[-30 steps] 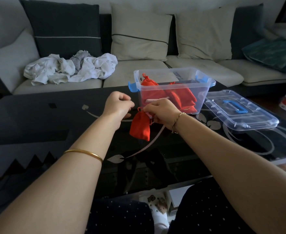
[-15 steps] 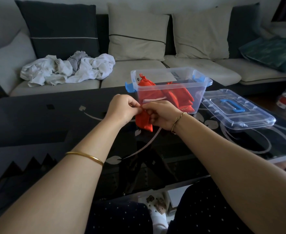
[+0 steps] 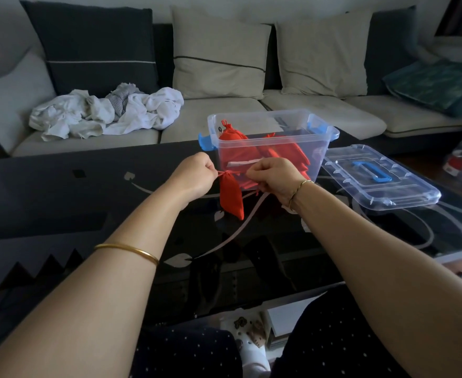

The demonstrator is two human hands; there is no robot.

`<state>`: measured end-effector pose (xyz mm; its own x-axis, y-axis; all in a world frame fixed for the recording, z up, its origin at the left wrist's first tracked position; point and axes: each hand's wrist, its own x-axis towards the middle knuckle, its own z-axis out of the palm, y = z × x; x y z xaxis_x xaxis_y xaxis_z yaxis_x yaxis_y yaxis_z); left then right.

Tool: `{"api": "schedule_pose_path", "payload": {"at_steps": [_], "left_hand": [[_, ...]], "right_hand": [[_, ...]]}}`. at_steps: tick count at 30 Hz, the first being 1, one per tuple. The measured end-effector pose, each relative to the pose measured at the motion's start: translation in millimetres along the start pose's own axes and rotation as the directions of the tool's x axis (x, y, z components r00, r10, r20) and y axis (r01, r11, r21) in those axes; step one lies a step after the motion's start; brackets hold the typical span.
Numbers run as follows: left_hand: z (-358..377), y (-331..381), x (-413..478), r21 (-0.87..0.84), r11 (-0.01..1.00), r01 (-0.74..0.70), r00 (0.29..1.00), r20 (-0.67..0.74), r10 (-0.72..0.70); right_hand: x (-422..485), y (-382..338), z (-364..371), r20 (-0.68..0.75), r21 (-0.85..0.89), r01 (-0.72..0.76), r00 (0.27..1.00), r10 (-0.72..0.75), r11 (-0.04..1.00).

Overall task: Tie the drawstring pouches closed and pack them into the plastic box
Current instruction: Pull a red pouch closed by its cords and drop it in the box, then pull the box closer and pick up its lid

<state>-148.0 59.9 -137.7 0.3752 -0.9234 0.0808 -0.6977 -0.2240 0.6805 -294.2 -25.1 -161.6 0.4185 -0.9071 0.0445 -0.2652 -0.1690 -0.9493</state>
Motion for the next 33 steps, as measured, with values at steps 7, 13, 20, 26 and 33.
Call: {"api": "schedule_pose_path", "payload": {"at_steps": [7,13,20,26,33], "left_hand": [[2.6,15.4,8.1,-0.422,0.887,0.187,0.982,0.11,-0.155],[3.5,49.2,21.0,-0.651,0.71,0.27,0.961,0.223,-0.161],[-10.8,99.0,57.6,-0.649,0.731,0.212,0.975,0.195,-0.11],[-14.5,97.6,96.8,-0.544,0.817,0.194,0.981,0.097,-0.168],[14.2,84.7,117.2,-0.403,0.895,0.19,0.982,0.065,-0.179]], "right_hand": [[-20.9,-10.2,3.1,0.193,-0.055,0.053,0.98,-0.041,0.997],[-12.2,-6.3,-5.7,-0.112,-0.233,0.16,0.975,-0.19,0.959],[29.3,-44.5,-51.7,-0.199,-0.374,0.184,0.941,-0.273,0.909],[118.4,-79.7,-71.1,-0.098,-0.677,0.051,0.982,-0.159,0.734],[127.3,-48.2,-104.2,-0.264,-0.602,0.031,0.936,-0.235,0.798]]}}
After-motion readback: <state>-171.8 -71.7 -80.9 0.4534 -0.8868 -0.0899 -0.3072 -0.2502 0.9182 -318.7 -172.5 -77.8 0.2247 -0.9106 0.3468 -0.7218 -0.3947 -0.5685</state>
